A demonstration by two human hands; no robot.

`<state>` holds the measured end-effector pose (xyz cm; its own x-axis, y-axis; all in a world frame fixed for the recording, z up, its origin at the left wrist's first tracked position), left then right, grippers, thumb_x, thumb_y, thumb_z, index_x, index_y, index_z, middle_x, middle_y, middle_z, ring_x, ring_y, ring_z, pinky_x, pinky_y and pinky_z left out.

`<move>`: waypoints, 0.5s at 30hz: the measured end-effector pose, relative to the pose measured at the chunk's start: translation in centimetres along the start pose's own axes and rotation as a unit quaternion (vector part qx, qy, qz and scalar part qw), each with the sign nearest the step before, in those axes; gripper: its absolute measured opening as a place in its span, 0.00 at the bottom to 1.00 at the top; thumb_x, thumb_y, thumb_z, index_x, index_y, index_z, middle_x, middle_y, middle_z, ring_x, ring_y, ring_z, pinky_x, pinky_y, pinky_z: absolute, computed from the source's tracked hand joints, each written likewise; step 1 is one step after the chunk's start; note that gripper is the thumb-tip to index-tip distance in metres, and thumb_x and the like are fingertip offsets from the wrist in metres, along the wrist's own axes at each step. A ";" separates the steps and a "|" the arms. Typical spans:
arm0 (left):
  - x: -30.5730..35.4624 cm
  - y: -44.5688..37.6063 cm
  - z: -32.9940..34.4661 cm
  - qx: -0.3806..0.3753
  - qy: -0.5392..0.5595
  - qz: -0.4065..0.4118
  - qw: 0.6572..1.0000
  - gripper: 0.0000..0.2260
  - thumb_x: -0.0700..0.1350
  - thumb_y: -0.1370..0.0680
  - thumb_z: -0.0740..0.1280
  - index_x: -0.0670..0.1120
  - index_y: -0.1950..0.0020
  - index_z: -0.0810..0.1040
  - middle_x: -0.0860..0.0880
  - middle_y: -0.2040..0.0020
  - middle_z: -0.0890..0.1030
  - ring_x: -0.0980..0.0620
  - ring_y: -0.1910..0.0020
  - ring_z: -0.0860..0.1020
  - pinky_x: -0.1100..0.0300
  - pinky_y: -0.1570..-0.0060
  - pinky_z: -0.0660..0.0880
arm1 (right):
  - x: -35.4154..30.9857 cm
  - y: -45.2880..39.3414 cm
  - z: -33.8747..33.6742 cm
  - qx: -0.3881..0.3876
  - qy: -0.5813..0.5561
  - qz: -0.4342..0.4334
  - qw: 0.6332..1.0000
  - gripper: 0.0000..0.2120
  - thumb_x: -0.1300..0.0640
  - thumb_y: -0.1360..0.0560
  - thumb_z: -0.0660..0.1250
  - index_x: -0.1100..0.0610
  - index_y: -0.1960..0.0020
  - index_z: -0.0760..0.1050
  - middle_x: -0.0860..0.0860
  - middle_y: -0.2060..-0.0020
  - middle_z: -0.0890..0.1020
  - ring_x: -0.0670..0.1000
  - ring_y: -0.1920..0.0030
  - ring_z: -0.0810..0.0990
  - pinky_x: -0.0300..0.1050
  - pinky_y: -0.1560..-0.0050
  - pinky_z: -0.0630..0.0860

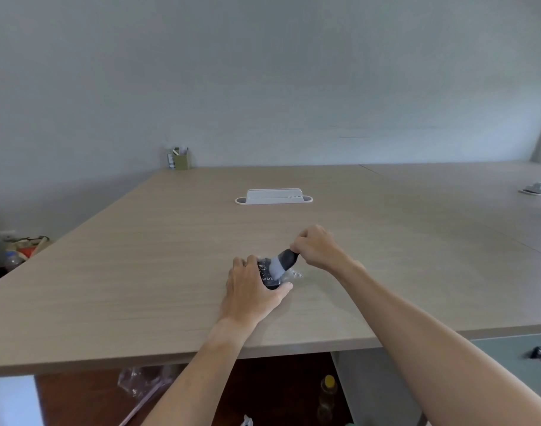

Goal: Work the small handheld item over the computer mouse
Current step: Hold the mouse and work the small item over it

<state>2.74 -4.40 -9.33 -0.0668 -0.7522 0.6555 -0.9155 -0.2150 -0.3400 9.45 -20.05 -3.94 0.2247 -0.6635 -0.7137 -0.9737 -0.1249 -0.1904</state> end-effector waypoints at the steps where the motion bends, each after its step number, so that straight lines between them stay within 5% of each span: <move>1: 0.0 0.0 0.0 0.002 -0.001 -0.002 1.000 0.29 0.63 0.37 0.73 0.51 0.42 0.72 0.53 0.47 0.69 0.48 0.42 0.73 0.53 0.46 0.74 | -0.1 0.0 -0.8 0.030 0.030 -0.006 0.999 0.17 0.66 0.33 0.62 0.57 0.72 0.56 0.53 0.74 0.59 0.52 0.70 0.57 0.44 0.72 0.53; 4: -0.1 -0.1 -0.1 0.004 -0.006 -0.005 1.000 0.27 0.63 0.35 0.72 0.51 0.42 0.72 0.52 0.48 0.69 0.47 0.42 0.73 0.52 0.46 0.75 | -0.5 0.0 -2.2 0.079 0.014 -0.016 0.997 0.12 0.66 0.33 0.62 0.60 0.71 0.61 0.55 0.73 0.61 0.53 0.68 0.58 0.45 0.71 0.54; 8: 0.0 -0.1 0.0 0.003 -0.002 0.003 1.000 0.28 0.63 0.35 0.73 0.50 0.42 0.72 0.52 0.48 0.69 0.47 0.42 0.73 0.54 0.46 0.74 | -0.8 0.5 0.9 -0.040 -0.095 0.003 0.995 0.04 0.61 0.34 0.65 0.58 0.67 0.72 0.56 0.70 0.66 0.53 0.71 0.64 0.48 0.67 0.62; 10: -0.1 0.0 -0.1 0.006 0.005 0.001 1.000 0.29 0.63 0.36 0.74 0.50 0.41 0.72 0.52 0.48 0.69 0.48 0.43 0.74 0.55 0.46 0.74 | -0.7 0.5 1.6 -0.057 -0.056 0.002 0.997 0.05 0.61 0.34 0.64 0.61 0.68 0.72 0.56 0.69 0.67 0.53 0.70 0.64 0.48 0.67 0.62; 15: -0.1 -0.3 -0.3 0.011 0.004 -0.002 1.000 0.36 0.66 0.41 0.76 0.49 0.41 0.74 0.51 0.48 0.71 0.48 0.45 0.75 0.54 0.46 0.74 | -0.7 -0.3 -1.3 0.071 0.041 -0.017 0.996 0.12 0.65 0.34 0.61 0.74 0.60 0.78 0.69 0.64 0.80 0.53 0.66 0.67 0.49 0.69 0.67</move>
<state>2.88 -4.06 -9.14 -0.0661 -0.7468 0.6617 -0.9072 -0.2312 -0.3515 9.55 -20.46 -2.48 0.2488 -0.7198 -0.6481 -0.9490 -0.0472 -0.3119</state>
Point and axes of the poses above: each hand's wrist, its own y-axis away from the middle knuckle, its own z-axis out of the palm, x = y × z, the point moved 10 cm from there along -y, towards the middle knuckle
